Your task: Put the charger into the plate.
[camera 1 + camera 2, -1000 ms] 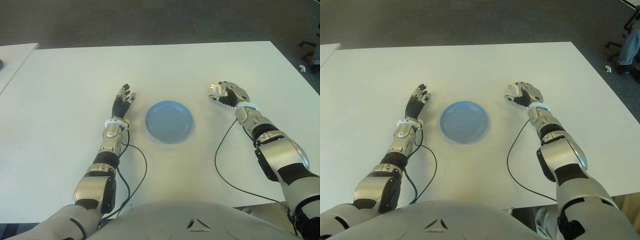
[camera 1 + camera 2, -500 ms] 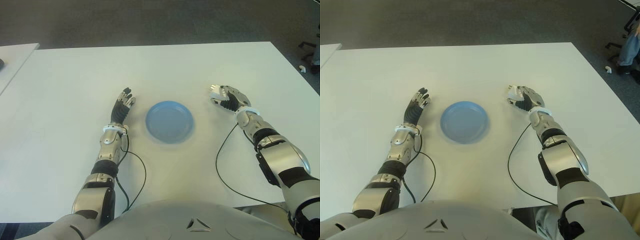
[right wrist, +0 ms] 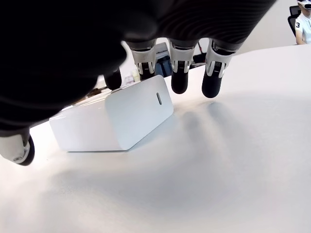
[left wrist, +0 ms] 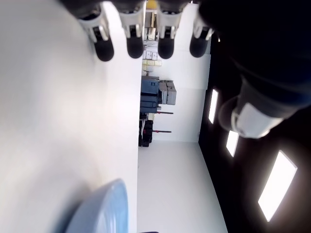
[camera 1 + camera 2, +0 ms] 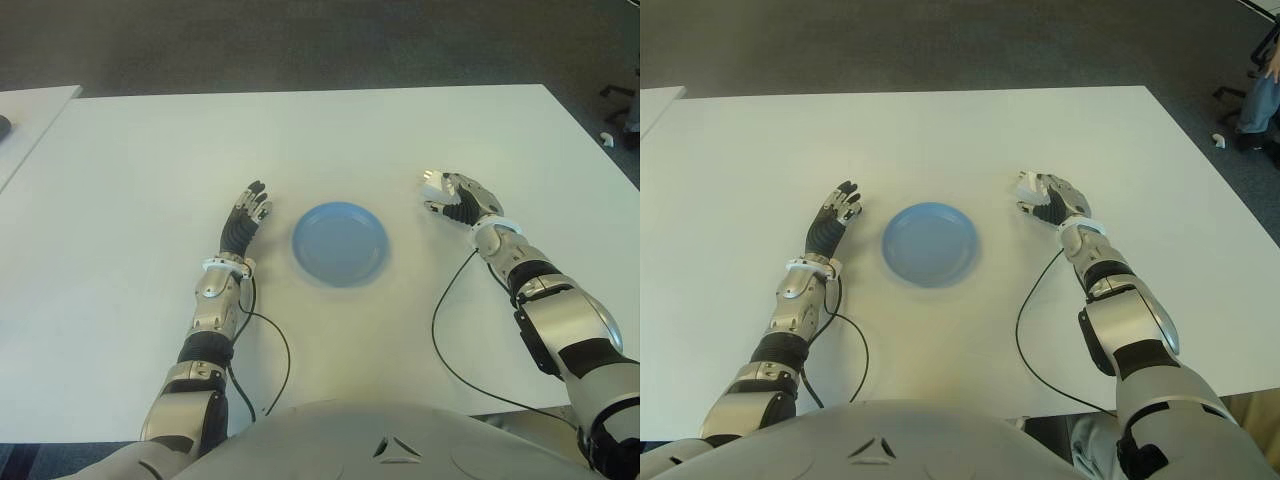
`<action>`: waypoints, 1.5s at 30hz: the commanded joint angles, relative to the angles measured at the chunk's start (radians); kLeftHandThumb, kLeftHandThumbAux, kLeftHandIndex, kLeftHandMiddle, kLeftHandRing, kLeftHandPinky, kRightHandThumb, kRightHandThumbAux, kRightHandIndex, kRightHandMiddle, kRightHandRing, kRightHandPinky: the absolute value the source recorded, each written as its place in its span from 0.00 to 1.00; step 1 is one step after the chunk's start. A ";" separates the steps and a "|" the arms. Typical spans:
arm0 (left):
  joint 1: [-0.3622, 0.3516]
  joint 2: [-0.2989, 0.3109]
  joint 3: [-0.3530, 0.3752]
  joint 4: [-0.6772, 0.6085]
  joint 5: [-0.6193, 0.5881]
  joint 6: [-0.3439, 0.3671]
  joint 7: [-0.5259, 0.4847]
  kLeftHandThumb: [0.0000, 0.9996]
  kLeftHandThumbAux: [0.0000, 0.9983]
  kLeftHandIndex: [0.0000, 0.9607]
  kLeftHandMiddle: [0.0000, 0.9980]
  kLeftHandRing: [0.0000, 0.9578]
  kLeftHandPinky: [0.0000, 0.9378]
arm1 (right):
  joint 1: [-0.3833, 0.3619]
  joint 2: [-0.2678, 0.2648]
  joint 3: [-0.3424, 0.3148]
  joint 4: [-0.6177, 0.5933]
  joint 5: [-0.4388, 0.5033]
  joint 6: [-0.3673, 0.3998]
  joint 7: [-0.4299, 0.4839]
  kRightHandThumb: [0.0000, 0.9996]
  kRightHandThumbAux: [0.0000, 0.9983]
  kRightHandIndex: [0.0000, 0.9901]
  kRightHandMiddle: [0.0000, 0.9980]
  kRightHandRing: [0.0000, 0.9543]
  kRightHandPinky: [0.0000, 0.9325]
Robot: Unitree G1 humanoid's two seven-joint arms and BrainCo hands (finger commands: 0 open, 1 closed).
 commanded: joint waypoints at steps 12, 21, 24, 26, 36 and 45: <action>0.032 -0.011 0.004 -0.017 -0.020 0.061 -0.017 0.15 0.58 0.01 0.04 0.00 0.00 | 0.100 0.014 0.038 0.044 -0.028 0.027 0.092 0.24 0.38 0.00 0.00 0.00 0.00; 0.024 -0.018 0.006 -0.012 -0.025 0.068 -0.016 0.15 0.59 0.01 0.03 0.00 0.00 | 0.097 0.001 0.085 0.043 -0.060 0.023 0.079 0.21 0.40 0.00 0.00 0.00 0.00; 0.019 -0.019 0.006 -0.009 -0.023 0.070 -0.014 0.15 0.59 0.01 0.03 0.00 0.00 | 0.101 -0.011 0.118 0.038 -0.082 0.008 0.046 0.19 0.42 0.00 0.00 0.00 0.00; 0.016 -0.019 0.007 -0.005 -0.021 0.070 -0.012 0.15 0.59 0.01 0.03 0.00 0.00 | 0.107 -0.019 0.142 0.032 -0.095 -0.006 0.018 0.18 0.43 0.00 0.00 0.00 0.00; -0.007 -0.017 0.011 0.016 -0.011 0.088 -0.004 0.08 0.60 0.00 0.02 0.00 0.00 | 0.110 -0.066 0.298 -0.014 -0.212 -0.018 -0.158 0.07 0.53 0.00 0.00 0.00 0.00; -0.025 -0.016 0.013 0.032 -0.004 0.097 0.000 0.02 0.61 0.00 0.02 0.00 0.00 | 0.138 -0.139 0.354 -0.078 -0.241 -0.066 -0.250 0.00 0.54 0.00 0.00 0.00 0.00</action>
